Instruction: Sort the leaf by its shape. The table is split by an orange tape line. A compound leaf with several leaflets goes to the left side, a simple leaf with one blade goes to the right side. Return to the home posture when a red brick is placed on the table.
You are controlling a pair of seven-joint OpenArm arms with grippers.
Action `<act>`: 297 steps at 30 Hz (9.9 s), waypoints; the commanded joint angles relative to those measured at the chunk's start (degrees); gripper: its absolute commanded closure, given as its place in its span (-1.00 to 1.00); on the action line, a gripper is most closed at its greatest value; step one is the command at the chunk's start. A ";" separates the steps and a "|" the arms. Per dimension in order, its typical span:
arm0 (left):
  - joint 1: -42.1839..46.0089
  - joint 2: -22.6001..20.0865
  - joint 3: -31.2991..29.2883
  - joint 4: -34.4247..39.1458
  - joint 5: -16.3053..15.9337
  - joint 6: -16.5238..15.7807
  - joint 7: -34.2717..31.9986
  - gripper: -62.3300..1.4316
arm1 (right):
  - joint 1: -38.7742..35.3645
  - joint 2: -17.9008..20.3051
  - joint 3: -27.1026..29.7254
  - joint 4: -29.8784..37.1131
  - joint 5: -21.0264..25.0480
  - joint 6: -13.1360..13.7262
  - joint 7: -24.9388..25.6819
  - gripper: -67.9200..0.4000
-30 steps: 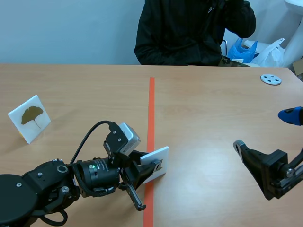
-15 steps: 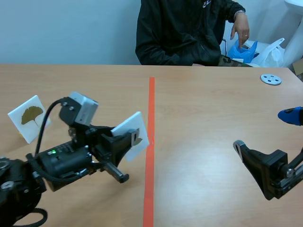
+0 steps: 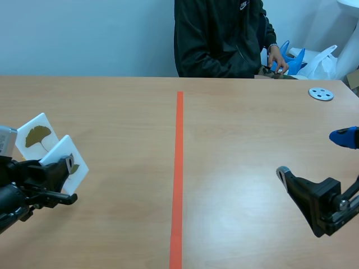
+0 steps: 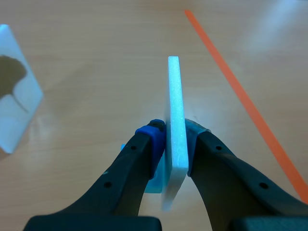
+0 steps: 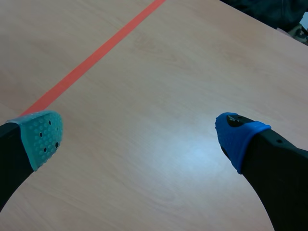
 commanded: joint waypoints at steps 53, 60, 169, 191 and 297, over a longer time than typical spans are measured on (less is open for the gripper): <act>-17.59 2.38 -3.13 -29.83 0.55 15.08 -16.13 0.50 | 0.63 0.44 0.55 0.26 0.48 0.02 0.42 -1.00; -17.42 2.32 -3.13 -29.16 0.52 15.06 -16.15 -0.04 | 0.63 -0.55 0.55 0.26 0.48 0.02 0.39 -1.00; 1.55 -5.22 14.19 9.90 8.50 -9.62 3.06 -1.00 | 0.98 -0.33 0.66 0.26 1.99 0.02 0.17 -1.00; -18.12 -2.67 29.03 -18.10 16.24 -9.11 -10.99 -1.00 | 0.98 -0.33 0.66 0.26 1.97 0.02 -0.07 -1.00; 9.44 -0.26 0.11 9.57 4.92 -2.93 -2.58 0.82 | 0.98 -0.46 0.66 0.26 1.97 0.00 -1.75 -1.00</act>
